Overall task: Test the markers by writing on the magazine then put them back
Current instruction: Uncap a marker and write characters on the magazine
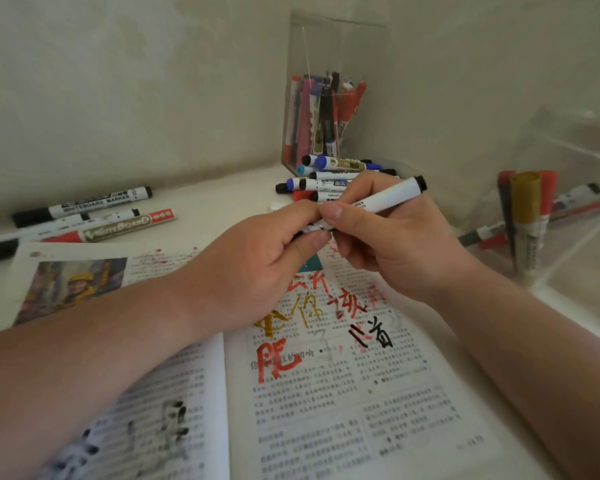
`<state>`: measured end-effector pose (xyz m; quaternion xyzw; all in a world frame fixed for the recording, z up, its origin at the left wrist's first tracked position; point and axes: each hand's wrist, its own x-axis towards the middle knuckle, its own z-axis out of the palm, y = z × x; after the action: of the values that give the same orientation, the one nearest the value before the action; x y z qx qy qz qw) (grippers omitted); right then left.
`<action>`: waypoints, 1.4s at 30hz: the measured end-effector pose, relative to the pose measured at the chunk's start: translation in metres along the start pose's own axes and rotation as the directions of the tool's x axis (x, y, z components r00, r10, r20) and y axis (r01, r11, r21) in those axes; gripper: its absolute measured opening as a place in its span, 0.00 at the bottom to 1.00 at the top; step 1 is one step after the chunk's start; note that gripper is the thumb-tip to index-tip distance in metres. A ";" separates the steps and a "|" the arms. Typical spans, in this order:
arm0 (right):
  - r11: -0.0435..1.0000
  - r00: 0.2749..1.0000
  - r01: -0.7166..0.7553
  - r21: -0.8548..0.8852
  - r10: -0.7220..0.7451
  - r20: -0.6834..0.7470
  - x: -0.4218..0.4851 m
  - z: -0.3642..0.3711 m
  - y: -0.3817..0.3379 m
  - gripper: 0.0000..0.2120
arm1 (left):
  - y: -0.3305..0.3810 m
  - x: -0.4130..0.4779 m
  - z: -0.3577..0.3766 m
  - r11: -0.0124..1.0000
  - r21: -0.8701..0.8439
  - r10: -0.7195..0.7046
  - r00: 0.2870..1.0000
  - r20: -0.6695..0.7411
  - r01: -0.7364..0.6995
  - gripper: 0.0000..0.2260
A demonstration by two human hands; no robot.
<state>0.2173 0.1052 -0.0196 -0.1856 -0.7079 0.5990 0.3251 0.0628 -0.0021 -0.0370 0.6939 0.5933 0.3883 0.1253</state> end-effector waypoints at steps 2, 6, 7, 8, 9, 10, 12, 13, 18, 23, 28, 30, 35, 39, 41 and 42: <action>1.000 1.000 0.017 0.021 -0.017 -0.021 -0.001 0.001 -0.003 0.10 | 0.004 0.001 0.001 1.000 0.007 0.015 0.999 -0.034 -0.014 0.10; 0.998 0.997 0.059 -0.011 -0.059 -0.044 -0.004 0.000 -0.006 0.09 | 0.005 0.001 0.001 1.000 -0.010 0.022 0.996 -0.090 -0.023 0.11; 0.998 0.997 0.062 -0.014 -0.062 -0.047 -0.004 0.000 -0.008 0.10 | 0.005 0.000 0.001 1.000 -0.007 0.029 0.994 -0.103 -0.030 0.12; 0.998 0.996 0.066 -0.006 -0.066 -0.056 -0.004 0.001 -0.012 0.10 | 0.004 -0.001 0.001 1.000 -0.011 0.028 0.994 -0.107 -0.029 0.12; 0.997 0.994 0.072 0.010 -0.071 -0.079 -0.004 0.000 -0.015 0.11 | 0.003 -0.003 0.001 1.000 -0.027 0.013 0.996 -0.092 -0.015 0.14; 0.996 0.990 0.082 0.030 -0.078 -0.120 -0.004 -0.002 -0.020 0.10 | 0.001 -0.005 0.000 0.999 -0.046 -0.016 0.998 -0.060 0.013 0.18; 0.989 0.972 0.116 0.088 -0.095 -0.214 -0.007 -0.012 -0.027 0.09 | -0.002 -0.009 0.001 0.995 -0.085 -0.052 0.998 0.042 0.056 0.22; 0.985 0.967 0.122 0.118 -0.091 -0.239 -0.011 -0.020 -0.029 0.08 | -0.004 -0.009 0.001 0.994 -0.092 -0.056 0.995 0.079 0.063 0.18; 0.989 0.985 -0.144 0.035 0.147 -0.090 -0.057 -0.053 -0.014 0.08 | -0.002 -0.008 0.001 0.998 0.059 -0.026 0.987 0.156 0.017 0.20; 0.980 0.965 -0.199 -0.030 0.190 -0.179 -0.078 -0.053 0.005 0.07 | -0.003 -0.008 0.004 0.996 0.088 0.006 0.994 0.112 -0.016 0.20; 0.945 0.961 -0.176 -0.276 0.103 -0.258 -0.082 -0.044 0.001 0.06 | -0.008 -0.006 0.001 0.985 0.151 0.074 0.995 0.065 -0.083 0.20; 0.924 0.964 -0.163 -0.346 0.075 -0.254 -0.082 -0.043 0.002 0.08 | -0.010 -0.005 0.001 0.971 0.202 0.114 0.991 0.071 -0.126 0.15; 0.914 0.971 -0.164 -0.371 0.082 -0.227 -0.081 -0.045 0.004 0.07 | -0.015 -0.003 0.004 0.952 0.221 0.180 0.972 0.150 -0.210 0.09; 0.902 0.974 -0.168 -0.398 0.090 -0.208 -0.081 -0.044 0.003 0.08 | -0.017 -0.003 0.004 0.956 0.204 0.179 0.972 0.153 -0.208 0.09; 0.917 0.978 -0.170 -0.360 0.112 -0.178 -0.082 -0.043 0.002 0.06 | -0.017 -0.003 0.004 0.960 0.194 0.179 0.974 0.140 -0.204 0.11; 0.930 0.978 -0.171 -0.327 0.121 -0.168 -0.082 -0.043 0.002 0.07 | -0.017 -0.003 0.005 0.961 0.190 0.177 0.975 0.135 -0.201 0.12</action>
<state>0.3058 0.0834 -0.0376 -0.3341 -0.7591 0.4756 0.2932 0.0539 0.0005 -0.0520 0.7780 0.5524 0.2949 0.0511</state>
